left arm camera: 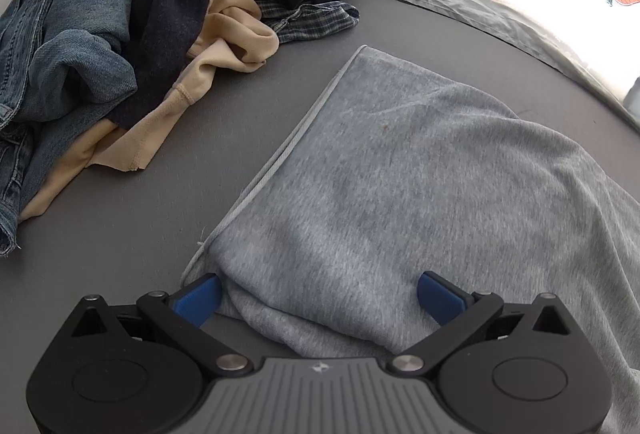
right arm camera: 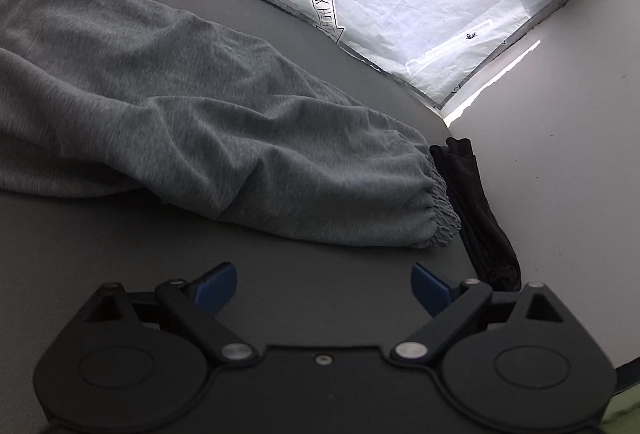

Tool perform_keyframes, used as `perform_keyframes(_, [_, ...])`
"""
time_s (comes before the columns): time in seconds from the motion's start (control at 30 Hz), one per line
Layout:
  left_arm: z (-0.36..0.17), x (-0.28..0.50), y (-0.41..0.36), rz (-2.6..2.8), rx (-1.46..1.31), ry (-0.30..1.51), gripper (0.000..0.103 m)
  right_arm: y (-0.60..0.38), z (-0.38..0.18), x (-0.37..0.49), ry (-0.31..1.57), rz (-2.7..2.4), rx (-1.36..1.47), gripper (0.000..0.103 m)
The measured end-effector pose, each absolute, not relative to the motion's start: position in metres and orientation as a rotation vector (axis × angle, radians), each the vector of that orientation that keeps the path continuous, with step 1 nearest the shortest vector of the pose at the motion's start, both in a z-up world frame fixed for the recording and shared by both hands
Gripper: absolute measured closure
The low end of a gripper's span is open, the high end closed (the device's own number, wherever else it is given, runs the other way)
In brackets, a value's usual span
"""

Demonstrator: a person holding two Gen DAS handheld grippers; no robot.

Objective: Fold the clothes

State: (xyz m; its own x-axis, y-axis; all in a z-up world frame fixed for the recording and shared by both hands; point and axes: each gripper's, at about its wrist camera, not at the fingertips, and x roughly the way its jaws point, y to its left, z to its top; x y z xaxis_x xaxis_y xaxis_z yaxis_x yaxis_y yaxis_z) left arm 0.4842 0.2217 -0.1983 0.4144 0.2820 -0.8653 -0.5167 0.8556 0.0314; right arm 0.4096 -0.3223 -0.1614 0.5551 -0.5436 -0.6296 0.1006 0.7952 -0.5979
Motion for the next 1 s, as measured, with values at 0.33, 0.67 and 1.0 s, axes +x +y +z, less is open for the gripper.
perform_keyframes(0.33, [-0.198,0.484,0.220,0.495,-0.226,1.021,0.000,-0.264,-0.154,0.451,0.777,-0.221,-0.583,0.008])
perform_keyframes(0.67, [-0.195,0.483,0.229,0.463,-0.176,1.034,0.000,-0.310,-0.166,0.425,0.946,-0.364,-0.537,0.007])
perform_keyframes(1.0, [-0.178,0.467,0.232,0.430,-0.152,1.036,0.036,-0.232,-0.140,0.403,0.771,-0.125,-0.760,0.009])
